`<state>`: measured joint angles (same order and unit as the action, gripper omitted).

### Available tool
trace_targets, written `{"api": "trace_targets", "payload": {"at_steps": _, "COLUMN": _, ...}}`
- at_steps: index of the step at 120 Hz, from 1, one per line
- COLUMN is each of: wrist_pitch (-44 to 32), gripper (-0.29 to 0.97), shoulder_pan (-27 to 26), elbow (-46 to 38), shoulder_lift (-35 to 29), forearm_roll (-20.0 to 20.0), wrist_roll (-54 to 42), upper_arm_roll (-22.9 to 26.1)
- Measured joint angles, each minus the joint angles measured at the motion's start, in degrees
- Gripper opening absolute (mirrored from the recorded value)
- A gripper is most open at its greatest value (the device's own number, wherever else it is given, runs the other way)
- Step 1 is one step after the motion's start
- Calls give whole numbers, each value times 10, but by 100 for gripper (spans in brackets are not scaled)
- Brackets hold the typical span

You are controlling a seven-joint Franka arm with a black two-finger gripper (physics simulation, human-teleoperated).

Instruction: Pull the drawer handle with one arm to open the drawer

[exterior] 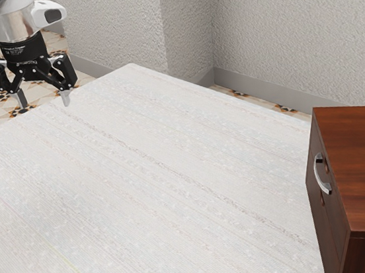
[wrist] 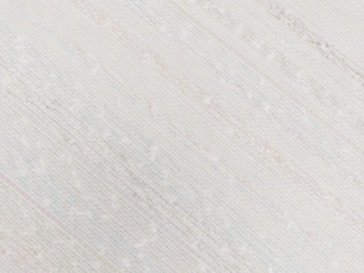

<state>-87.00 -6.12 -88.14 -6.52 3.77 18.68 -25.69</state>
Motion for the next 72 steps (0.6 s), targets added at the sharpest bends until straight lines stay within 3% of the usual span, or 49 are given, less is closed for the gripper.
{"api": "trace_targets", "payload": {"at_steps": 36, "wrist_pitch": 1, "gripper": 68, "shoulder_pan": 0, "elbow": 3, "shoulder_lift": 5, "forearm_roll": -27, "wrist_roll": -4, "upper_arm_roll": -23}}
{"api": "trace_targets", "payload": {"at_steps": 48, "wrist_pitch": 28, "gripper": 67, "shoulder_pan": -1, "elbow": 90, "shoulder_lift": 20, "forearm_roll": -48, "wrist_roll": -4, "upper_arm_roll": -41}}
{"api": "trace_targets", "payload": {"at_steps": 58, "wrist_pitch": 51, "gripper": 68, "shoulder_pan": 8, "elbow": 165, "shoulder_lift": 1, "forearm_roll": -110, "wrist_roll": -5, "upper_arm_roll": -40}}
{"api": "trace_targets", "payload": {"at_steps": 72, "wrist_pitch": 30, "gripper": 68, "shoulder_pan": 9, "elbow": 174, "shoulder_lift": 38, "forearm_roll": -185, "wrist_roll": -6, "upper_arm_roll": 23}}
